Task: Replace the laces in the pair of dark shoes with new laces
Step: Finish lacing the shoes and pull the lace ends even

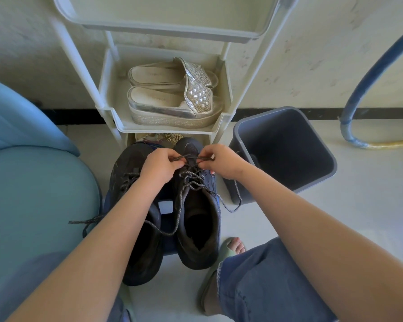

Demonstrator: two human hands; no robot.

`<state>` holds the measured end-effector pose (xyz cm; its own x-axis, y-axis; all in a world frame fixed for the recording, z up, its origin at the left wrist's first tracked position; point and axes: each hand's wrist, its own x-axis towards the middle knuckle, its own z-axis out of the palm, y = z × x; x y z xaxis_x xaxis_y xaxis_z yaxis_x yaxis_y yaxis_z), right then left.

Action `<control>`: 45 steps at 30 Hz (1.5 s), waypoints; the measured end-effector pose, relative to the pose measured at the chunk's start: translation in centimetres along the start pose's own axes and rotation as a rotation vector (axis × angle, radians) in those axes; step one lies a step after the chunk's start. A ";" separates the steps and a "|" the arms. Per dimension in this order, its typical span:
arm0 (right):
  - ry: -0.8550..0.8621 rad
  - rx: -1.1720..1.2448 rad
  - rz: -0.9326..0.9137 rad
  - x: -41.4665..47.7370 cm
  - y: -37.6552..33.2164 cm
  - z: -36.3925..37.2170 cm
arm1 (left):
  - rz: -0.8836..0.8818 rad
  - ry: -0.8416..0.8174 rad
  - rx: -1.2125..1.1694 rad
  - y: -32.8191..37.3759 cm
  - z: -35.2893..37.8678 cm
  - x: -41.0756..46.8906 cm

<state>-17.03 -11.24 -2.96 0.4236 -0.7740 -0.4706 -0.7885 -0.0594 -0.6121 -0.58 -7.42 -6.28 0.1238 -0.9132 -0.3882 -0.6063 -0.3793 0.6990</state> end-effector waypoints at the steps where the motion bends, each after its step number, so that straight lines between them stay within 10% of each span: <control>1: -0.027 0.024 -0.013 0.0 -0.1 0.1 | -0.018 0.002 -0.020 -0.1 -0.2 0.0; 26: 0.098 0.219 0.255 0.8 -0.3 1.0 | 0.094 -0.187 0.069 0.1 0.2 -0.5; 45: -0.013 0.283 0.130 0.1 -0.3 0.8 | -0.234 -0.311 -0.240 0.3 -1.1 -2.1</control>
<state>-16.37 -10.81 -3.28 0.3340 -0.7555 -0.5636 -0.6819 0.2191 -0.6979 -0.14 -5.81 -4.63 -0.0281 -0.7247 -0.6885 -0.3863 -0.6274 0.6761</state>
